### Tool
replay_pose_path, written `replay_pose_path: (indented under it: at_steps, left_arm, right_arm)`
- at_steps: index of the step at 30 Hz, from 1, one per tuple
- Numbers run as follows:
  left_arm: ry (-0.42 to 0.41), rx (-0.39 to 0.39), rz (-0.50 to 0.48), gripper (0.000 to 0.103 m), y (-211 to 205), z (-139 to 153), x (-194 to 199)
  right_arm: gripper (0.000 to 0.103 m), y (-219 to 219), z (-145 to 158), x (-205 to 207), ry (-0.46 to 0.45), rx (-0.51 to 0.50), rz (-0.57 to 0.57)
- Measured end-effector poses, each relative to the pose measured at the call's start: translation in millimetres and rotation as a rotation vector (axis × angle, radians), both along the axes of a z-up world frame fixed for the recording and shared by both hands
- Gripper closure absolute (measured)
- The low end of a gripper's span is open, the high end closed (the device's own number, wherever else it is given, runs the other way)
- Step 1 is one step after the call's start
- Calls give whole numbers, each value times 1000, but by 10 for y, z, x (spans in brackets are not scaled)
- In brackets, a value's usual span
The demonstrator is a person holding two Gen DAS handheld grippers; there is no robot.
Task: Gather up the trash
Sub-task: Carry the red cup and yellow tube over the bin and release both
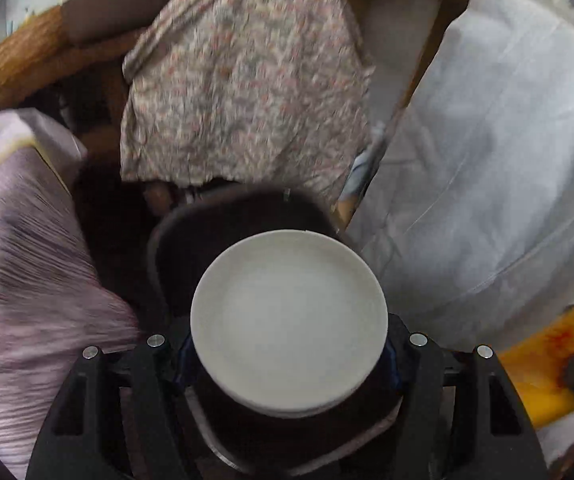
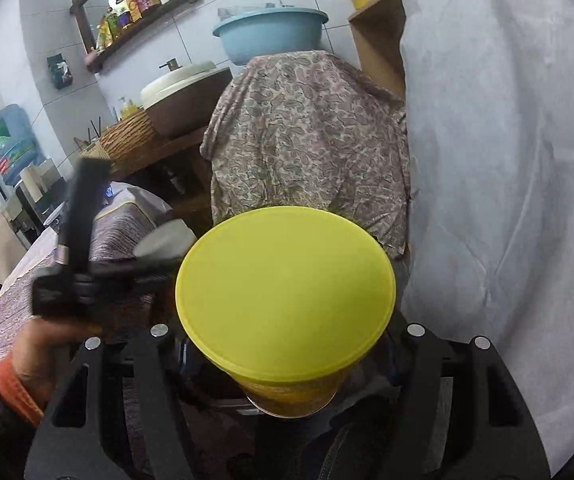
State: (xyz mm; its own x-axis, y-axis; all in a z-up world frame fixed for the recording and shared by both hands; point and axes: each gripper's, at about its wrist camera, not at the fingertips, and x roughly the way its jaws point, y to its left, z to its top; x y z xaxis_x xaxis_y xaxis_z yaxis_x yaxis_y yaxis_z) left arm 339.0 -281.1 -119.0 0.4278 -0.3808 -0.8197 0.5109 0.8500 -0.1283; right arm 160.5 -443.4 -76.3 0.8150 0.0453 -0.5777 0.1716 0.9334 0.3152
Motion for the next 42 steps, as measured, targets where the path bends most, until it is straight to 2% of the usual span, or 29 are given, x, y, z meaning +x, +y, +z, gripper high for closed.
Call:
replay_pose_path:
  at_steps: [3, 9, 11, 13, 17, 20, 23, 29, 31, 33, 37, 42]
  left_arm:
    - [27, 50, 5, 36, -102, -275, 54]
    - [64, 104, 30, 36, -173, -626, 117]
    - [59, 122, 28, 32, -207, -669, 126]
    - [66, 131, 21, 19, -226, -699, 134]
    - [55, 137, 44, 17, -203, -629, 95]
    - [38, 71, 76, 17, -109, -469, 45]
    - [-13, 24, 91, 15, -47, -208, -58]
    - [-202, -18, 77, 12, 42, 534, -422]
    - [-265, -30, 74, 5, 110, 771, -547]
    - [-328, -49, 71, 5, 232, 1035, -682]
    - [-355, -60, 90, 5, 433, 1266, -756]
    - [-344, -58, 143, 5, 757, 1306, -783]
  right_arm:
    - [37, -40, -68, -3, 12, 7, -5]
    - [37, -118, -158, 3, 28, 24, -20]
    - [37, -133, -179, 11, 31, 28, -22]
    - [37, -136, -206, 18, 35, 30, -21]
    - [37, -124, -237, 26, 40, 33, -20]
    - [36, -118, -245, 44, 42, 34, -18]
    - [37, -86, -253, 88, 46, 27, -7]
    - [36, 78, -321, 298, 53, 24, 49]
    - [36, 165, -362, 411, 60, 23, 70]
    - [36, 253, -394, 525, 67, 15, 91]
    - [37, 422, -482, 793, 86, 4, 130]
    - [37, 694, -690, 1168, 136, -16, 181]
